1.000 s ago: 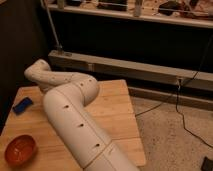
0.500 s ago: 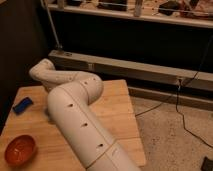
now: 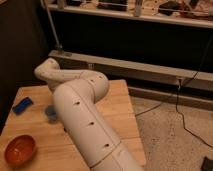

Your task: Drag the pepper across the table

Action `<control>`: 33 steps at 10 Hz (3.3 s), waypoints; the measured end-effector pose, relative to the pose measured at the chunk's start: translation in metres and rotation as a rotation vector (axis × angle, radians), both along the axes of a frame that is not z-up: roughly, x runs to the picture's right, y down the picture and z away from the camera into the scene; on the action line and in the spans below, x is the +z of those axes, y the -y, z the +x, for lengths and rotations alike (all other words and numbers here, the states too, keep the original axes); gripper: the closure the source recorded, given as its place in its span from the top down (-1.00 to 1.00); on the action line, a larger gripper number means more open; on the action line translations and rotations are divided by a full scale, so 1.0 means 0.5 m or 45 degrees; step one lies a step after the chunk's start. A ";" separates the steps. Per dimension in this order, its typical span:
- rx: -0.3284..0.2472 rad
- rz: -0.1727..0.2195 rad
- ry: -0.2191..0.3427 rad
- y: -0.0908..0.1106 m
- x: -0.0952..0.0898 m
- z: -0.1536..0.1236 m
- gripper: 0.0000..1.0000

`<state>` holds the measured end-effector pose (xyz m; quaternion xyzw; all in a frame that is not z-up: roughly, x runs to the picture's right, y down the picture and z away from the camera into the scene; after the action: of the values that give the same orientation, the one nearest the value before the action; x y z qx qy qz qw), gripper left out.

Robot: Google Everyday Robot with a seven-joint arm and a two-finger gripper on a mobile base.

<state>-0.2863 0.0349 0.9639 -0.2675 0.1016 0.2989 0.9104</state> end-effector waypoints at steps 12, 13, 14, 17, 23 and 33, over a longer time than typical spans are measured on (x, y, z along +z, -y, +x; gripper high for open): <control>0.057 -0.011 -0.078 -0.007 -0.004 0.177 -0.07; 0.063 -0.013 -0.082 -0.009 -0.004 0.185 -0.07; 0.070 -0.016 -0.089 -0.012 -0.003 0.197 -0.07; 0.084 -0.020 -0.117 -0.016 0.001 0.233 -0.07; 0.124 -0.001 -0.172 0.001 -0.004 0.307 -0.07; 0.118 0.002 -0.192 -0.017 -0.012 0.324 -0.40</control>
<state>-0.1244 0.0436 0.9577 -0.2478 0.1572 0.3599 0.8856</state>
